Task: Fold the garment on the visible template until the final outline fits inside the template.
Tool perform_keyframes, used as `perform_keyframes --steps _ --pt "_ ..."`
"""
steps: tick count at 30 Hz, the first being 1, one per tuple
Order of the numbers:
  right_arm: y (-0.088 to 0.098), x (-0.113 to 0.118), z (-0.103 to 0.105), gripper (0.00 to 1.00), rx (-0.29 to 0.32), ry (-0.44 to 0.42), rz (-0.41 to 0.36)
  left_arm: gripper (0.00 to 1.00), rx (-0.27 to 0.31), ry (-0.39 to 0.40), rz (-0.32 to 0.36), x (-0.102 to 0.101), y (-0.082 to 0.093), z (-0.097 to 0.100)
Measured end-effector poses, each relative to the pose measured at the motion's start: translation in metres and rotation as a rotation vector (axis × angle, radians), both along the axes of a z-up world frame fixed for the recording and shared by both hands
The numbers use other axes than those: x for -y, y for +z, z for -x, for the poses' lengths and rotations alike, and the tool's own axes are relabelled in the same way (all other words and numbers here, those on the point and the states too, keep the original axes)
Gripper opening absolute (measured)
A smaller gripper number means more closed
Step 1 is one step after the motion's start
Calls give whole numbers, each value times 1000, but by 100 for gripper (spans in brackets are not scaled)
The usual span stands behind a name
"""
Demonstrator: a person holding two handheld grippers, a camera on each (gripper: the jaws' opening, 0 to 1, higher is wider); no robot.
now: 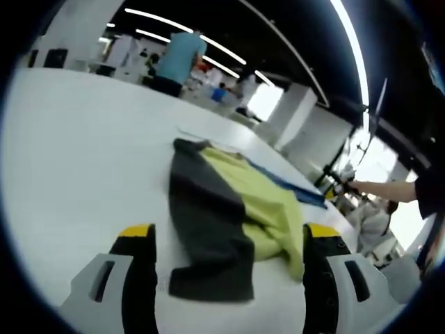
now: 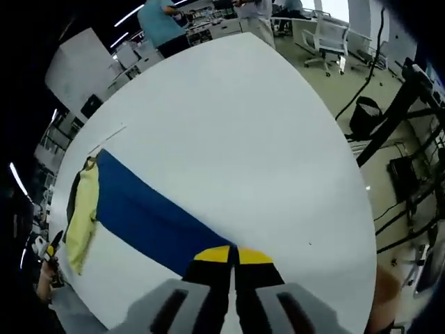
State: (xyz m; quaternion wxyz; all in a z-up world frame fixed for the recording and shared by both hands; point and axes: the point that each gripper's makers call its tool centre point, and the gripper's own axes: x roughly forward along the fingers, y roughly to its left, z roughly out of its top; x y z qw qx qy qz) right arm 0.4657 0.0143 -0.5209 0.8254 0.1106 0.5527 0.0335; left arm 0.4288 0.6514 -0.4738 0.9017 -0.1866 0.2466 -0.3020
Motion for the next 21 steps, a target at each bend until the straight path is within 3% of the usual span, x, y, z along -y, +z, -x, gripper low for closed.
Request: perform_keyframes --steps 3,7,13,21 --pt "-3 12 -10 0 26 16 53 83 -6 -2 -1 1 -2 1" --pt "-13 12 -6 0 -15 93 129 83 -6 1 1 2 -2 3" --pt "-16 11 -9 0 -7 100 172 83 -8 11 -1 -3 -1 2" --pt "-17 11 -10 0 2 94 170 83 -11 17 -1 -4 -3 1"
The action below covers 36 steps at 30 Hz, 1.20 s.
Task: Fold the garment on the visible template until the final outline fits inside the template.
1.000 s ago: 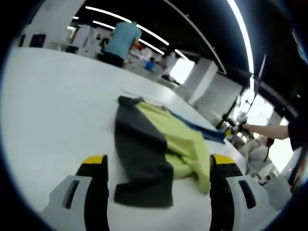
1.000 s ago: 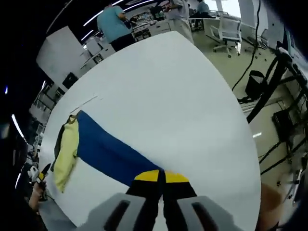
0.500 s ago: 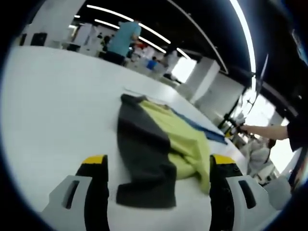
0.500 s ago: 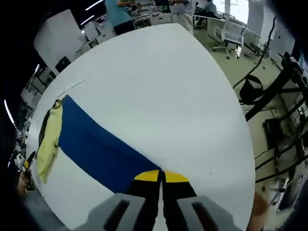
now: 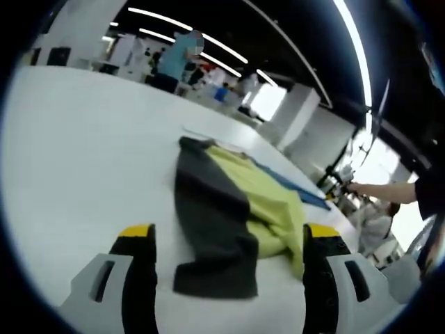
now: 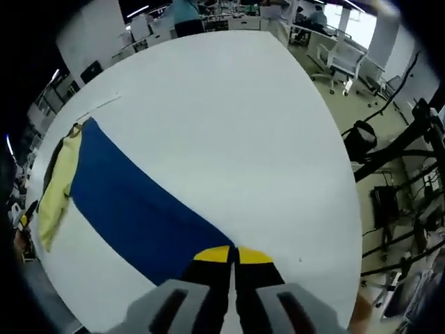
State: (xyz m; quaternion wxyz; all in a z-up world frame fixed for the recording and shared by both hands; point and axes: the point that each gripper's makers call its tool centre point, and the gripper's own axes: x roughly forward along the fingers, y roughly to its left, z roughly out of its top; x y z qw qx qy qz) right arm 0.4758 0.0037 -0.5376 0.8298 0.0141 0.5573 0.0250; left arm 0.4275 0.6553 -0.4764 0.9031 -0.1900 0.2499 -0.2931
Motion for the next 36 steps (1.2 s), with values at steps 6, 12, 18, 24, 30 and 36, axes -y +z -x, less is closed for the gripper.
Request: perform_keyframes --steps 6,12,18,24,30,36 --pt "1 -3 6 6 39 -22 -29 83 4 2 1 0 0 -2" --pt "16 -1 -2 25 252 -31 -75 83 4 0 3 1 -1 -3" --pt "40 -16 -5 39 464 12 -157 83 7 -9 6 5 0 -3" --pt "64 -48 3 60 598 109 -210 84 12 -23 10 8 3 -4" --pt "73 -79 14 100 641 247 -187 84 16 -33 17 8 6 -4" --pt "78 -106 27 100 639 295 -218 84 28 -34 15 4 11 -3"
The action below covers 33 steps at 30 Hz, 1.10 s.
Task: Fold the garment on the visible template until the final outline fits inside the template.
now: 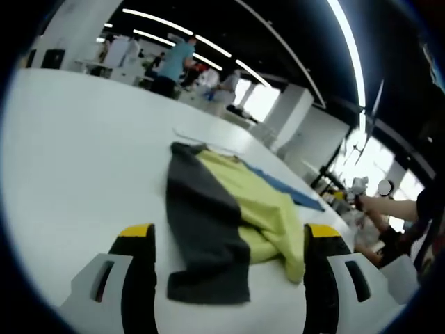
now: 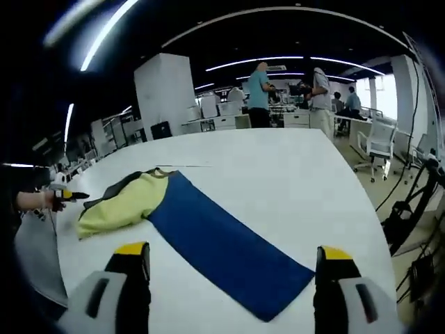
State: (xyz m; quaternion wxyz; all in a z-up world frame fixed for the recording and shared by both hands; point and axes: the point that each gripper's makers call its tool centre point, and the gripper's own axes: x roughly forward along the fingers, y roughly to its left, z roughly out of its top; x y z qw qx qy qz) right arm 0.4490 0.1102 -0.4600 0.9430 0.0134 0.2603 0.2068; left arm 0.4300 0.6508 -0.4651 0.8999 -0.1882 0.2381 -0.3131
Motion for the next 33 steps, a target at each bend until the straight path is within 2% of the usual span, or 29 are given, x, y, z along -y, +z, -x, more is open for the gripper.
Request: perform_keyframes --steps 6,12,20,26,33 --pt "4 -24 11 100 -5 53 -4 84 8 -10 -5 -2 1 1" --pt "14 -49 18 100 20 110 -26 84 6 -24 -15 -3 -1 2" --pt "26 -90 32 100 38 205 -37 83 3 -54 -63 -7 -10 6" --pt "33 -122 46 100 47 270 -55 78 -20 -95 -92 -12 -21 13" --pt "44 -142 54 100 59 327 -58 74 -41 -125 -127 -23 -28 22"
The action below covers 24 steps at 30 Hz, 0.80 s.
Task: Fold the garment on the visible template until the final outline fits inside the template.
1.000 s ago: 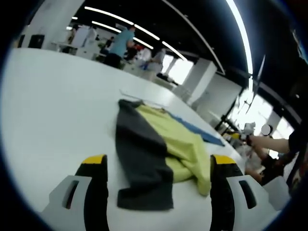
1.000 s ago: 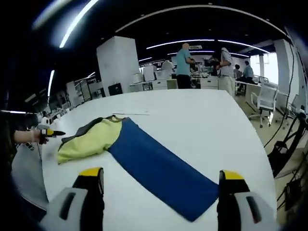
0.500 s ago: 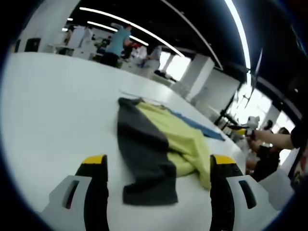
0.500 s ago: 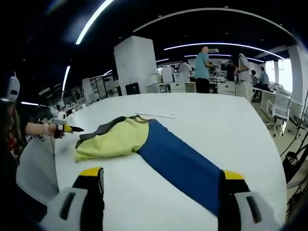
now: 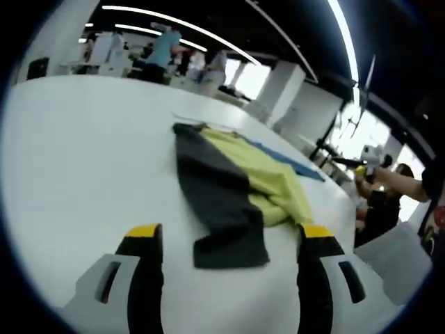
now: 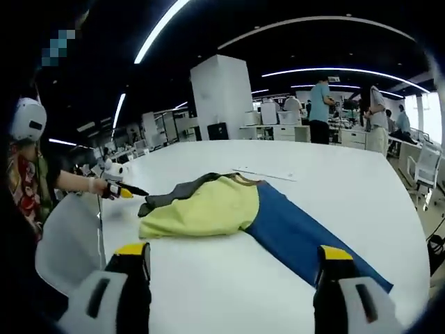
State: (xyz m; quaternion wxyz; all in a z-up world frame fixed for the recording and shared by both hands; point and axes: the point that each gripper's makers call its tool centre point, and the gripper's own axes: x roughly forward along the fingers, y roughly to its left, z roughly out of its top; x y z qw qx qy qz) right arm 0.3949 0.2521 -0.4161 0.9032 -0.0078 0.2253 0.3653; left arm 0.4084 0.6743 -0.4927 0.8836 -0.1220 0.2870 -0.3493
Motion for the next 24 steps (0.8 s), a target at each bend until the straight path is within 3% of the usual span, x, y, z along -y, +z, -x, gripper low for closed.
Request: perform_keyframes --steps 9,17,24 --pt "1 -19 17 98 -15 81 50 62 -10 -42 -47 -5 -11 6" --pt "-4 -9 23 92 -29 61 78 32 -35 11 -86 -17 -22 2" --pt "4 -5 21 88 -9 41 73 19 -42 19 -134 -25 -29 4"
